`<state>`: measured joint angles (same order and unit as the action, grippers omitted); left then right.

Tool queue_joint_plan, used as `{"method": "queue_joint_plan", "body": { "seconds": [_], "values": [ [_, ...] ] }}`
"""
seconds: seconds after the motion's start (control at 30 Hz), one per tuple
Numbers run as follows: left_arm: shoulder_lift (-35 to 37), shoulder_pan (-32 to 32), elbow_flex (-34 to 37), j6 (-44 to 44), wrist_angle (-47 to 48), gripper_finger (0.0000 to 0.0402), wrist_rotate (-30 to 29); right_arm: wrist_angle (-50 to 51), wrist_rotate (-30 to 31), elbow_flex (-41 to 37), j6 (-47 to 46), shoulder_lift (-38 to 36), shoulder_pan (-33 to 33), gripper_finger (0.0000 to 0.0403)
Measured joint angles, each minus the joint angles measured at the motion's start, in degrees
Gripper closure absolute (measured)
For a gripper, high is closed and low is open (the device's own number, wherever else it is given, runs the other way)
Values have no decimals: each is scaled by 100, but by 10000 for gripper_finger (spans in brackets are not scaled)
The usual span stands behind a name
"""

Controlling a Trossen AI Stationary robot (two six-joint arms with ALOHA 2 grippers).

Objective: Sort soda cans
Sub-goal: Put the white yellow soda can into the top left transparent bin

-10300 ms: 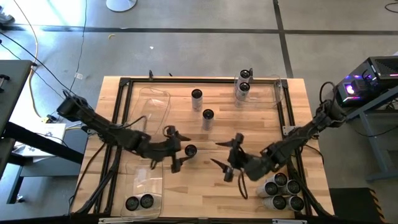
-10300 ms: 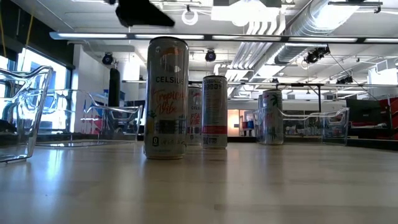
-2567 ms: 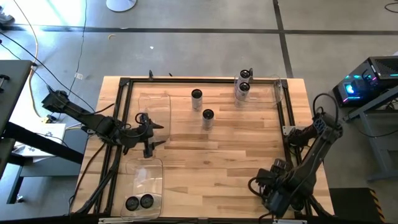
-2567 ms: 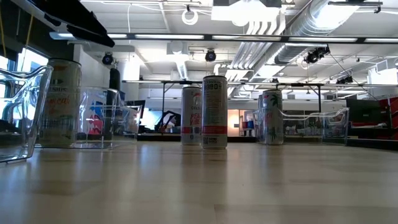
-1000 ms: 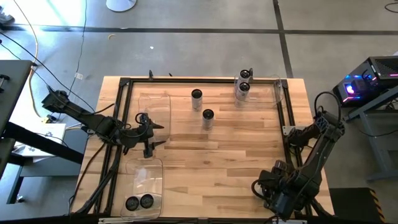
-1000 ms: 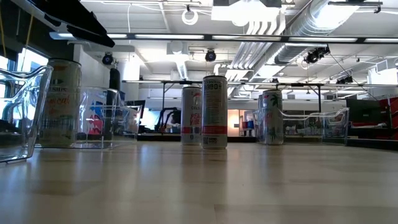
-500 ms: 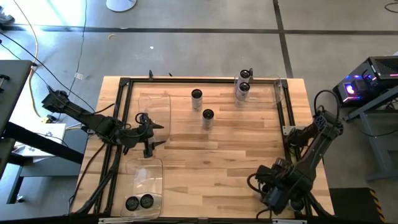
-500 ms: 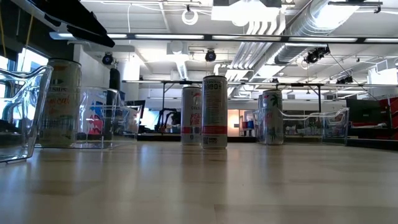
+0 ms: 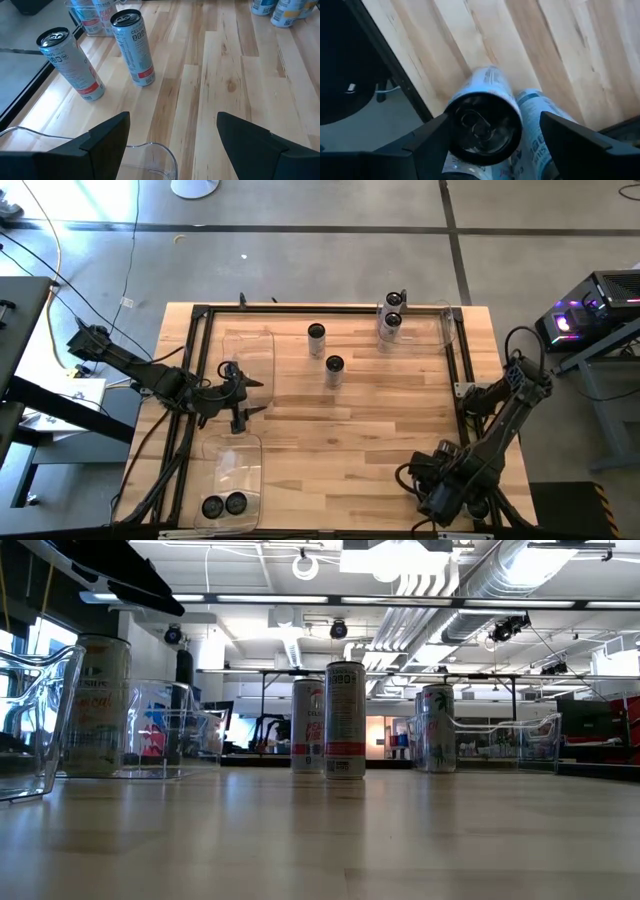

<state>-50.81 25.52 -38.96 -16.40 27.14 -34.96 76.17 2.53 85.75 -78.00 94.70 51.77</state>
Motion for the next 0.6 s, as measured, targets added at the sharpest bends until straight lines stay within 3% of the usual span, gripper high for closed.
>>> {"method": "queue_joint_plan", "body": {
  "seconds": [0.23,0.6],
  "values": [
    [0,0,0,0,-1,108,-2,82,71,-19,154,-4,42,107],
    [0,0,0,2,0,108,-17,496,303,-22,-571,0,-28,107]
  ]
}}
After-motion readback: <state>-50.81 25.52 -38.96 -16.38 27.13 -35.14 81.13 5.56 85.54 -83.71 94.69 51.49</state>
